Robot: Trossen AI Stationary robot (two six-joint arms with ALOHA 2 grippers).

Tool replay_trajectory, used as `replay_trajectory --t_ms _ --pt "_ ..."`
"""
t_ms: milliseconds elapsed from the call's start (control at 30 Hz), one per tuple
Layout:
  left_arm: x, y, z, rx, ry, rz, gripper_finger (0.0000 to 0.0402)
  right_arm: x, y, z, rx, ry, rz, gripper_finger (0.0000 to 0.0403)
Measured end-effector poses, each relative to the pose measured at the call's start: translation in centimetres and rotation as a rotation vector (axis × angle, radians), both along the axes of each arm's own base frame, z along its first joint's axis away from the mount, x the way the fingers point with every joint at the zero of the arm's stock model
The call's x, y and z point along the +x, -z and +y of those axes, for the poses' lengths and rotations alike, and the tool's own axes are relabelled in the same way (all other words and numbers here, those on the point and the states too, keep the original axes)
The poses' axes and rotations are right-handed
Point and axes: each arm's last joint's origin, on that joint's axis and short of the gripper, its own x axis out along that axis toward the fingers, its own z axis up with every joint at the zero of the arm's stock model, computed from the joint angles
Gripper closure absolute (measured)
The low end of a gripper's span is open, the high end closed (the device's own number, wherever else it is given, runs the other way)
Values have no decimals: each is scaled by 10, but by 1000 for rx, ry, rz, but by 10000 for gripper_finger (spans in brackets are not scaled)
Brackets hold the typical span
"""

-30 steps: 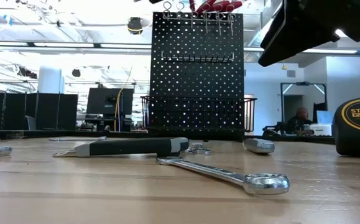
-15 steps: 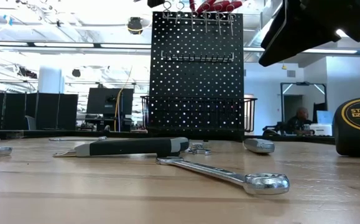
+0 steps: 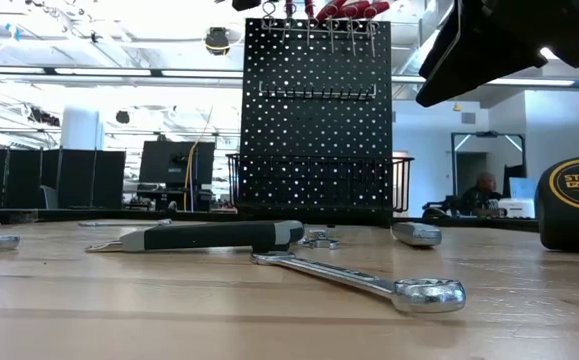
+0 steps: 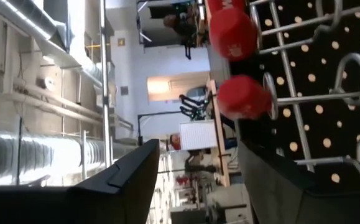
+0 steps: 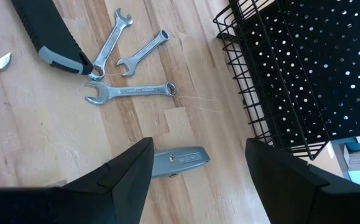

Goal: Hang tools onto peg board
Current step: Hang the red allen wrench on the pegboard, then hang the silver wrench on the pegboard

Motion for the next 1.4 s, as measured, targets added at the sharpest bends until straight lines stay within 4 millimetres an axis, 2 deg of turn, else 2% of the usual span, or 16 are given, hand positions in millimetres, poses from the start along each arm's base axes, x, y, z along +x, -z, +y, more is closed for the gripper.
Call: replay_trajectory --t_ms 200,300,400,567,767,867,967,1067,1200,1400 --pt "-11 -12 -12 15 -2 -34 186 0 0 0 -2 -2 4 138" --pt "-22 -22 -22 -8 5 -120 186 -4 1 3 -14 -17 18 138" --pt "-39 -32 -35 -70 13 -245 186 -18 9 7 -48 -26 44 138" --pt "-75 -35 -51 -287 48 -433 186 -47 20 4 -61 17 -11 138" --pt "-109 -13 -65 -669 47 -533 186 -70 25 -21 25 79 -148 138" --pt "-112 9 -76 -796 24 -527 186 -68 28 -31 116 60 -214 138" --pt "-105 41 -91 -862 30 -470 189 -55 28 -35 188 1 -262 138" --pt "-99 82 -107 -915 32 -422 198 -38 27 -38 258 -73 -288 138" --pt "-99 144 -126 -981 17 -433 211 -14 29 -38 306 -167 -290 138" --pt "-119 230 -148 -1088 -13 -569 225 6 43 -39 325 -234 -275 138"
